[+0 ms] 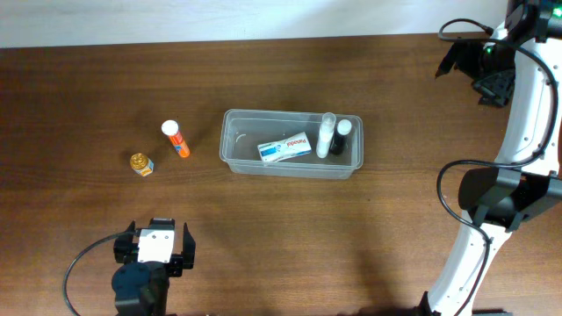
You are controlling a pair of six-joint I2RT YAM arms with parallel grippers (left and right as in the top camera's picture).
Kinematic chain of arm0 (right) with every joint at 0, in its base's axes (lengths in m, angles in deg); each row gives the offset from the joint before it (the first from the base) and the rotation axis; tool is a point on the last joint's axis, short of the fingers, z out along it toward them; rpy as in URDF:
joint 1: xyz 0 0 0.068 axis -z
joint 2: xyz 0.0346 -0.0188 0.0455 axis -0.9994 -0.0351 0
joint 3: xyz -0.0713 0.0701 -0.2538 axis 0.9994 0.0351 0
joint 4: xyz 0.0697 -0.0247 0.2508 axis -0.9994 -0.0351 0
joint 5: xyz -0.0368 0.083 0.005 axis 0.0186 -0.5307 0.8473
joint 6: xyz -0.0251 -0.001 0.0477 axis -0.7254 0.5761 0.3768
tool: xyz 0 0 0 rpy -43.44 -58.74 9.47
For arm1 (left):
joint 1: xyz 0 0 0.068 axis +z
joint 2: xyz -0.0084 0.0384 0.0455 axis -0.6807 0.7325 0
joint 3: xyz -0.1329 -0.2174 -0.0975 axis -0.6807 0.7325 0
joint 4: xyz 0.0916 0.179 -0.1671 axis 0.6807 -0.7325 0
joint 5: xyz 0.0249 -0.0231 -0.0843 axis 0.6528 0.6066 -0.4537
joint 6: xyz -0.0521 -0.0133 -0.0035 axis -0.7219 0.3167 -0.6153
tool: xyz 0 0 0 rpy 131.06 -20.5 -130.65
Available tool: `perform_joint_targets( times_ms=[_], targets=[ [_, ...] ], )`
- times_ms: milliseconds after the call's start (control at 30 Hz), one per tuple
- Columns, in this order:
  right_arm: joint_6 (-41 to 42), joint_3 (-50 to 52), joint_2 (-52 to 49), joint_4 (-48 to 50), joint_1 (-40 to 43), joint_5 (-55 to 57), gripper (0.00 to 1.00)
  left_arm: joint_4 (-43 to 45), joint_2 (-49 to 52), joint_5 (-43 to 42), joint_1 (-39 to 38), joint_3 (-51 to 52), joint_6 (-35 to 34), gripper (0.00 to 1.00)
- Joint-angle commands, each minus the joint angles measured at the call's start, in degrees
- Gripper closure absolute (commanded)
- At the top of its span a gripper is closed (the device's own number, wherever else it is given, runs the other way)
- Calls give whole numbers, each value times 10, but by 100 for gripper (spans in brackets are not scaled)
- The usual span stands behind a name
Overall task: Pack container
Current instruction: 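Raise the right gripper and retract it to the upper right, then swing the left gripper up and over toward the gold-lidded jar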
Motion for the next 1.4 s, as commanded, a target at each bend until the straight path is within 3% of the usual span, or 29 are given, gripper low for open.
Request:
perform_joint_targets(
  times_ms=[0, 533, 767, 1000, 1200, 1367],
  targets=[
    [1, 3, 5, -3, 0, 12, 2, -3, 0, 8, -3, 1, -5, 0],
    [1, 3, 5, -3, 0, 12, 1, 8, 0, 3, -3, 1, -6, 0],
    [1, 3, 5, -3, 0, 12, 1, 69, 0, -224, -3, 1, -42, 0],
    [1, 3, 5, -3, 0, 12, 1, 218, 0, -397, -3, -3, -52, 0],
    [1, 3, 5, -3, 0, 12, 2, 213, 19, -343, -3, -87, -116, 0],
    [1, 3, 5, -3, 0, 12, 2, 49, 113, -232, -3, -217, -128, 0]
  ],
)
